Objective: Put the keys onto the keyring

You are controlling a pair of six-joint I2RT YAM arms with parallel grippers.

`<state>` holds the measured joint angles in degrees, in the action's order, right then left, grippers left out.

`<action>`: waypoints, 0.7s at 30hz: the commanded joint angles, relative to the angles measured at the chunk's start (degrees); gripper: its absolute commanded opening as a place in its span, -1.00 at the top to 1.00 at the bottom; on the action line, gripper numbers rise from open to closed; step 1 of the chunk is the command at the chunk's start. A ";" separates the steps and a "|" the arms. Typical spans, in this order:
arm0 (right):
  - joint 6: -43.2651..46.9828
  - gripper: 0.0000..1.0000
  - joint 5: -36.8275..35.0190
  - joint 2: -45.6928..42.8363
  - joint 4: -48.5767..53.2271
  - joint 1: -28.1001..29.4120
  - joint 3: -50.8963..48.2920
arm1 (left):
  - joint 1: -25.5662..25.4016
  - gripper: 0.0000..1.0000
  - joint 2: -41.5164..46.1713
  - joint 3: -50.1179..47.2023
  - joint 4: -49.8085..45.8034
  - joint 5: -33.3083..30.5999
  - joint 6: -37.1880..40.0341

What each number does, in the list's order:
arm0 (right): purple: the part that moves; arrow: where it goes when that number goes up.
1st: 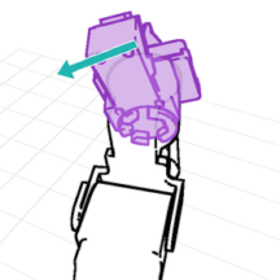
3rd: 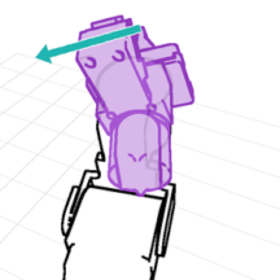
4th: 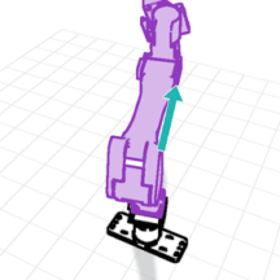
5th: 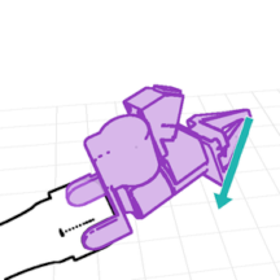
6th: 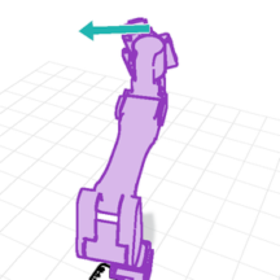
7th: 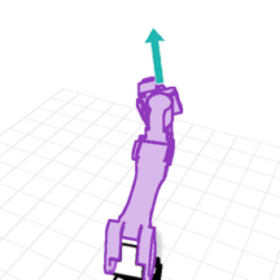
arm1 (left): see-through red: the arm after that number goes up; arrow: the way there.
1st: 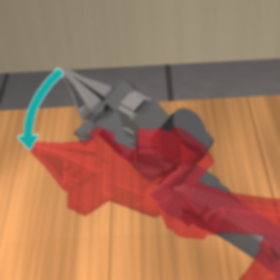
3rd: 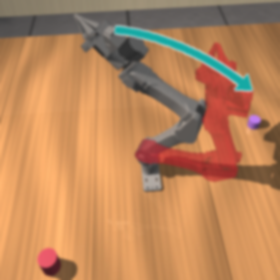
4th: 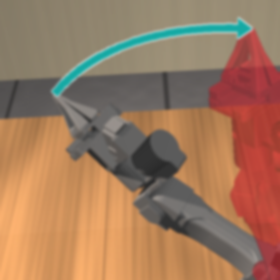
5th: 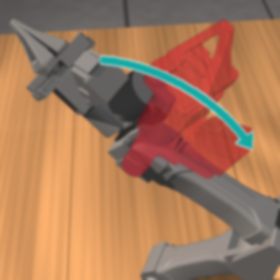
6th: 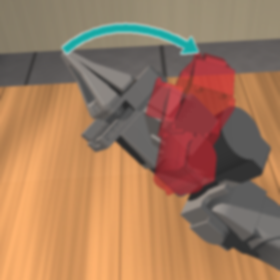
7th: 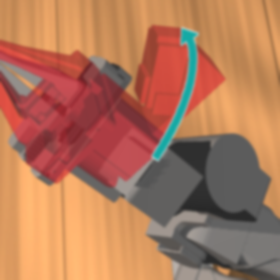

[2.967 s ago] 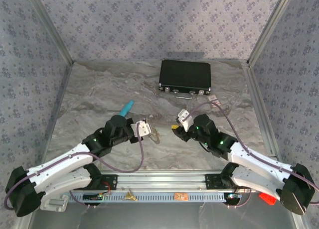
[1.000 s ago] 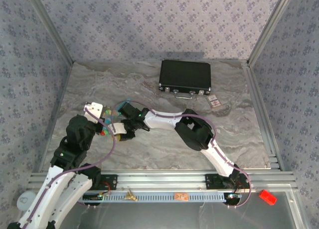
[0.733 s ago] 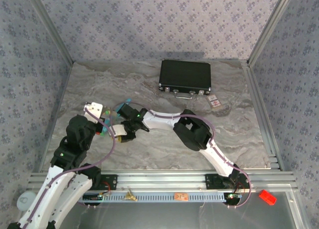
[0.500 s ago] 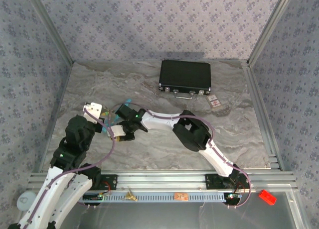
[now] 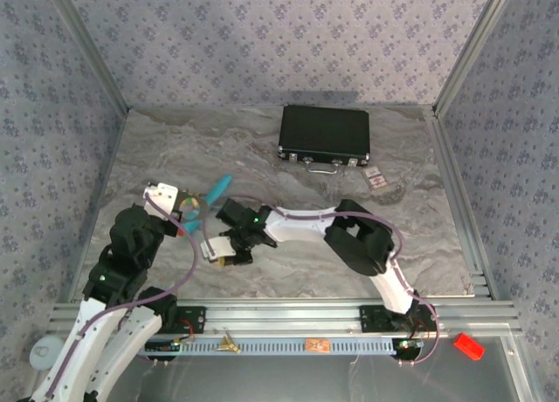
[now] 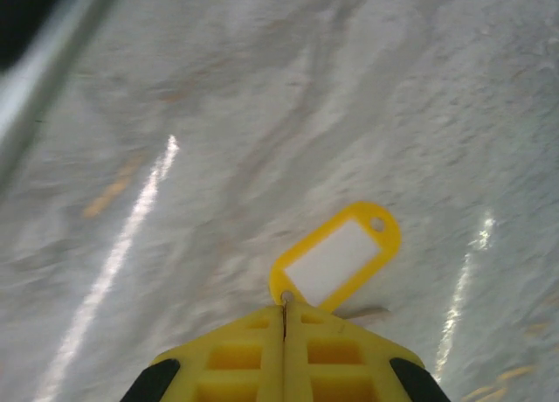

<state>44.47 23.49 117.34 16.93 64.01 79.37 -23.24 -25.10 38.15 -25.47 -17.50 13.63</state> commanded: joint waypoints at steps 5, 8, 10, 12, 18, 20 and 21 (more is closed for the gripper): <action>-13.82 1.00 -4.44 -17.06 -5.62 1.19 -18.11 | 0.14 1.00 -0.03 5.45 0.69 11.12 2.44; -17.74 1.00 -7.31 -24.25 -5.59 1.13 -24.53 | 0.18 1.00 -1.85 6.77 0.34 17.14 2.89; -20.81 1.00 -9.31 -28.95 -4.98 0.41 -27.98 | 0.04 1.00 -3.50 7.43 0.55 21.19 3.28; -23.96 1.00 -10.23 -32.96 -4.25 -0.72 -30.85 | -0.02 1.00 -5.21 7.62 1.43 25.58 3.55; -35.40 1.00 -12.43 -41.09 -0.20 -2.99 -34.81 | -1.63 1.00 -12.44 7.90 3.36 34.22 4.74; -38.98 1.00 -13.02 -42.62 0.78 -2.93 -35.63 | -3.42 1.00 -14.74 7.53 4.08 35.56 6.09; -41.26 1.00 -13.50 -43.59 1.21 -2.97 -36.24 | -4.61 1.00 -16.10 7.47 4.36 35.77 7.11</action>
<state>12.08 12.10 75.92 14.63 60.99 44.75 -25.93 -39.48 43.77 -25.50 12.62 17.85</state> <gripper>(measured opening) 0.052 0.042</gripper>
